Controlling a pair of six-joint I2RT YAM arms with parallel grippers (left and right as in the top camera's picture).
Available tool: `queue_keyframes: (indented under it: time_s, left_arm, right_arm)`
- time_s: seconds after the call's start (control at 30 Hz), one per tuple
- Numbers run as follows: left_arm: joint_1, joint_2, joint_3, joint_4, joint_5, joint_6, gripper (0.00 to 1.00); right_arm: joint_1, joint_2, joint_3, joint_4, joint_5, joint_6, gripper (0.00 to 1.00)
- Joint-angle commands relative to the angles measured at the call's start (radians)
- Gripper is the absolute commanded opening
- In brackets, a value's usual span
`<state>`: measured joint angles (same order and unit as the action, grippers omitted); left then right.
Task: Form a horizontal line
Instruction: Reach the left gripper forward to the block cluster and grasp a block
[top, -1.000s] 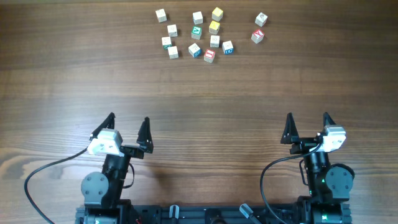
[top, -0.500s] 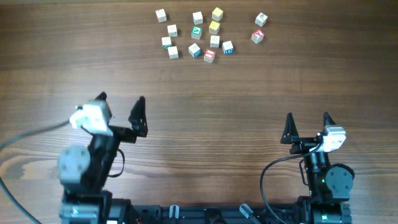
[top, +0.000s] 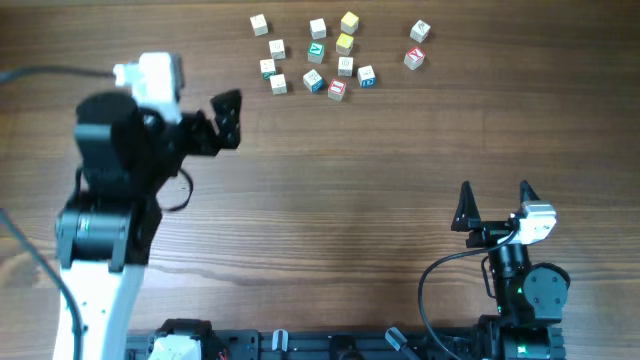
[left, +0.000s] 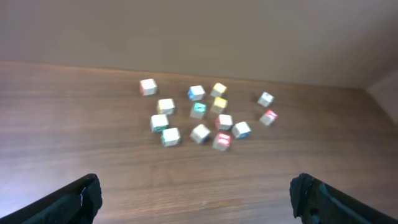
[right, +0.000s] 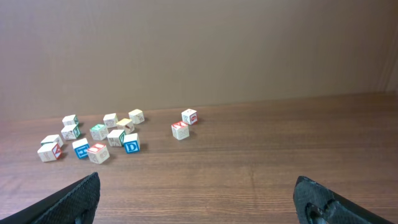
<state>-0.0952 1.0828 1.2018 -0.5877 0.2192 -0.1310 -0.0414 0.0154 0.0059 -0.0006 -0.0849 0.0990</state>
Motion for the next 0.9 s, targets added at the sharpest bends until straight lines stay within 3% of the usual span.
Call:
queue_keyframes:
  time_s: [0.0,0.37,0.6,0.87]
  left_arm:
    - [-0.062,0.113,0.142,-0.032,0.023,0.019,1.00]
    - [-0.106,0.523,0.524,-0.043,0.008,0.019,1.00]
    - [-0.123,0.717,0.570,0.114,0.009,0.019,1.00]
    - [-0.124,0.866,0.569,0.100,-0.003,0.019,1.00]
  right_arm:
    - [-0.003,-0.008,0.000,0.003,0.007,-0.018,1.00]
    - [-0.003,-0.008,0.000,0.003,0.007,-0.018,1.00]
    - [-0.003,-0.008,0.000,0.003,0.007,-0.018,1.00]
    - [-0.003,-0.008,0.000,0.003,0.007,-0.018,1.00]
